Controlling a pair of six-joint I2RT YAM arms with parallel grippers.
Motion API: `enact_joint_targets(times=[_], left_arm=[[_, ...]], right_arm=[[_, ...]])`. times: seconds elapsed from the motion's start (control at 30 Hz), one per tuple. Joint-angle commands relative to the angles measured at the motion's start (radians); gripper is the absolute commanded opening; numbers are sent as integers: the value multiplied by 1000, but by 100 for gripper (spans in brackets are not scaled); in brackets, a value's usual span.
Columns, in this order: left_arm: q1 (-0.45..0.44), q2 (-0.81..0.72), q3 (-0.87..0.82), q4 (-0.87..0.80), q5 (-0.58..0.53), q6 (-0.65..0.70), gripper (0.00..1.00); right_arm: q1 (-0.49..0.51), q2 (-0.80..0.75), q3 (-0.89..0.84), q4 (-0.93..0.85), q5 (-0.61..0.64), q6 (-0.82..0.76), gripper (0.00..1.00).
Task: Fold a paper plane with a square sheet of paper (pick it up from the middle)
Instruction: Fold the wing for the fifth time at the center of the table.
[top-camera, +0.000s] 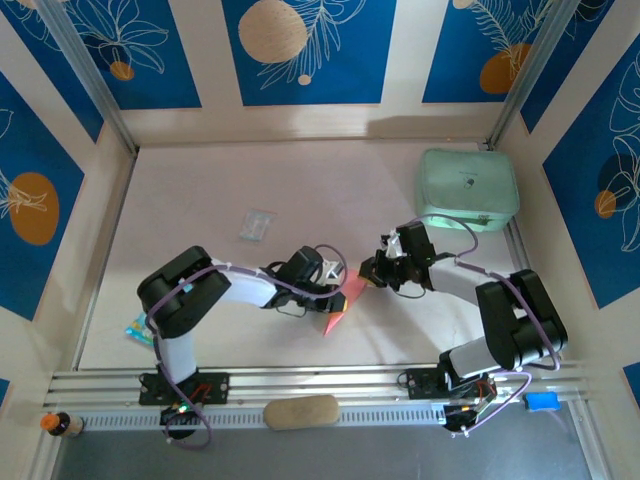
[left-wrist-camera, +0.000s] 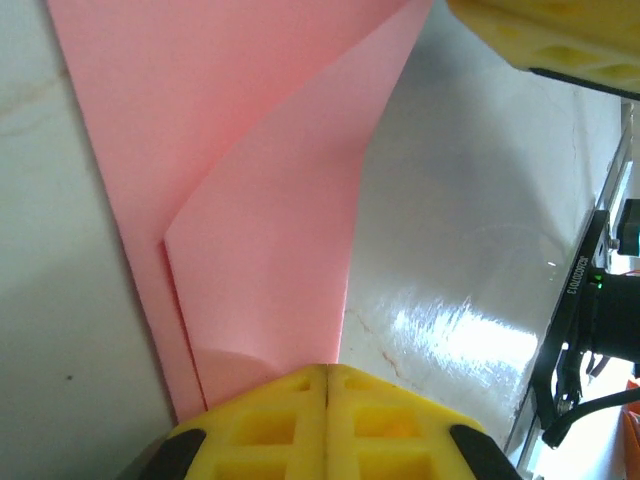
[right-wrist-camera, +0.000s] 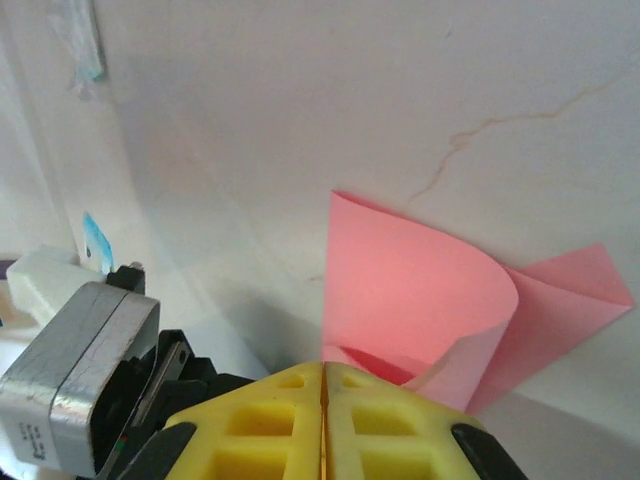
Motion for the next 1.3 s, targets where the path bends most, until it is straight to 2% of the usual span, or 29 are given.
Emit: enact_joint_targets(times=[0.0,0.23,0.5,0.63,0.8,1.03,1.27], left_arm=[[1,27,-43,-134,-8,-9,0],[2,19,-32,-155,-22,-9,0],[1,11,-56,-126,-23,-29,0],[1,15,-52,-123,-22,-35,0],[2,19,-52,-120,-22,-38,0],[2,16,-61,-118,-23,-42,0],[2,28,-64,-130,-19,-32,0]], right_arm=[[34,-2,-13,10,-27,-17,8],[104,42,-31,27,13,-10,8],[74,-110,-28,-62,15,-66,8],[96,-59,-49,2,-27,-52,6],[131,33,-24,2,-1,-60,5],[80,145,-42,57,27,-44,5],[-2,170,-40,86,18,-38,5]])
